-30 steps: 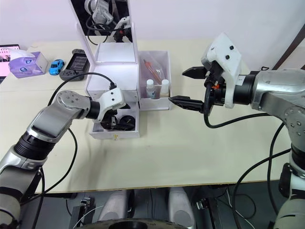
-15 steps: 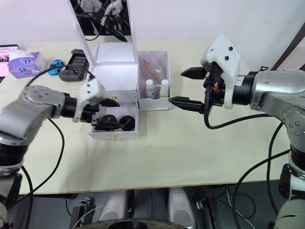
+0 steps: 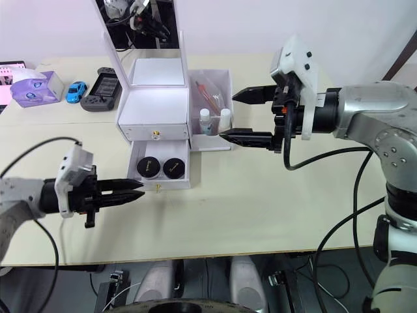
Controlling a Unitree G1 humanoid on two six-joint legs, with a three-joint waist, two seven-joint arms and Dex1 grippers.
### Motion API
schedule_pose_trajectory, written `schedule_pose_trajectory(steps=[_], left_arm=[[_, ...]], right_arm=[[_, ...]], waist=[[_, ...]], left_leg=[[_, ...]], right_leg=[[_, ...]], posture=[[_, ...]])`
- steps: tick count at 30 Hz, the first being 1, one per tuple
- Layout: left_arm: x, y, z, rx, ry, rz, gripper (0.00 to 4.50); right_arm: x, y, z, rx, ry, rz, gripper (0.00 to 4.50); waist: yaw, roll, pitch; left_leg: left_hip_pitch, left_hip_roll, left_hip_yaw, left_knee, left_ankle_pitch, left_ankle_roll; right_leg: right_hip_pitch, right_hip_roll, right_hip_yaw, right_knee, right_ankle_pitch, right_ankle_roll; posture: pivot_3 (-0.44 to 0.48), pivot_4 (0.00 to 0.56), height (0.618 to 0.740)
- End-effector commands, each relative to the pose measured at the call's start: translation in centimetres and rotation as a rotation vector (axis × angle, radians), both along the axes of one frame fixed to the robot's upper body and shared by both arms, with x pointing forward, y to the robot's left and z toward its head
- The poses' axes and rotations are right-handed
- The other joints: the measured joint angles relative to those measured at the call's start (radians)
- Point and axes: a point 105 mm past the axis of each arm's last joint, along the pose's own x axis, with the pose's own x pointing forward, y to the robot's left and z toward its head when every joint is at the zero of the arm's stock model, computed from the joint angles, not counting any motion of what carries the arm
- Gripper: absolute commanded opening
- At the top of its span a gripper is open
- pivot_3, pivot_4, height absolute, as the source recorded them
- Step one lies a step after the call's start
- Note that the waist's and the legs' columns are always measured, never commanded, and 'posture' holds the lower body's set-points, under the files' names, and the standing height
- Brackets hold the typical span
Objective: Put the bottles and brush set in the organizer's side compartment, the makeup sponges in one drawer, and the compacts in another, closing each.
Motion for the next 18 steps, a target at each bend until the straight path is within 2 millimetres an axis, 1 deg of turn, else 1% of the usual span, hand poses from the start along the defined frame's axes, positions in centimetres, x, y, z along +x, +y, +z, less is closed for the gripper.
schedule_pose_trajectory(steps=[1,3,5,6,9,12,14,15,18], left_arm=[[-1.1,2.5,-1.9,-0.018,-0.007,0.155,0.05],[-1.6,2.9,-3.0,-0.016,-0.01,0.207,0.05],[-2.1,2.8,-3.8,-0.027,-0.007,0.234,0.05],[-2.1,2.4,-4.4,-0.025,-0.006,0.249,0.05],[-0.7,2.2,-5.8,0.002,-0.026,0.336,0.05],[0.4,1.1,-5.8,-0.03,-0.026,0.334,0.05],[1.0,0.4,-6.0,-0.053,-0.019,0.326,0.05],[1.3,0.2,-6.2,-0.048,-0.022,0.326,0.05],[3.2,-0.7,-6.1,-0.053,-0.065,0.348,0.05]], right_arm=[[0.2,0.0,0.6,-0.004,-0.019,0.008,4.5],[0.4,-0.1,0.2,-0.018,0.004,0.009,4.5],[0.3,-0.3,-0.2,-0.042,0.012,0.013,4.5],[0.4,-0.2,-0.3,-0.045,0.012,0.012,4.5],[0.7,0.0,-0.2,-0.044,0.003,0.008,4.5],[0.8,0.1,-0.1,-0.045,-0.006,0.005,4.5],[0.7,0.1,-0.1,-0.051,-0.013,0.003,4.5],[0.8,0.1,0.0,-0.052,-0.018,-0.003,4.5],[0.8,0.0,0.0,-0.058,-0.03,-0.016,4.5]], waist=[[-0.004,0.0,0.0],[0.003,0.0,0.0],[0.01,0.0,0.0],[0.01,0.001,0.001],[0.005,0.007,0.001],[0.002,0.006,0.001],[0.003,0.006,0.001],[0.004,0.006,0.001],[0.008,0.006,0.001]], left_leg=[[0.0,0.0,0.001,0.0,0.0,0.0],[0.0,0.0,0.001,0.0,0.0,0.0],[0.0,0.0,0.0,0.001,-0.001,0.0],[0.0,0.0,-0.001,0.001,-0.001,0.0],[-0.002,0.001,0.0,0.0,-0.002,-0.003],[-0.003,0.0,0.004,0.002,-0.002,-0.003],[-0.007,0.0,0.005,0.003,-0.001,-0.001],[-0.008,0.0,0.005,0.003,-0.001,-0.001],[-0.01,-0.001,0.003,0.002,-0.001,-0.001]], right_leg=[[0.0,-0.001,0.0,0.0,0.0,0.0],[-0.001,-0.001,0.0,0.0,0.0,0.0],[-0.004,-0.002,-0.001,-0.001,0.0,0.0],[-0.004,-0.002,-0.002,-0.003,0.0,0.0],[0.0,-0.003,-0.004,-0.015,0.0,0.0],[0.002,-0.006,-0.003,-0.017,0.0,-0.001],[0.001,-0.006,-0.003,-0.017,0.001,-0.001],[0.001,-0.006,-0.003,-0.016,0.003,-0.005],[-0.003,-0.004,-0.003,-0.012,0.004,-0.005]], posture=[[0.0,0.15,0.74],[0.0,0.15,0.74],[0.0,0.15,0.74],[0.0,0.15,0.74],[0.0,0.15,0.74],[0.0,0.15,0.74],[0.0,0.15,0.74],[0.0,0.15,0.74],[0.0,0.15,0.74]])
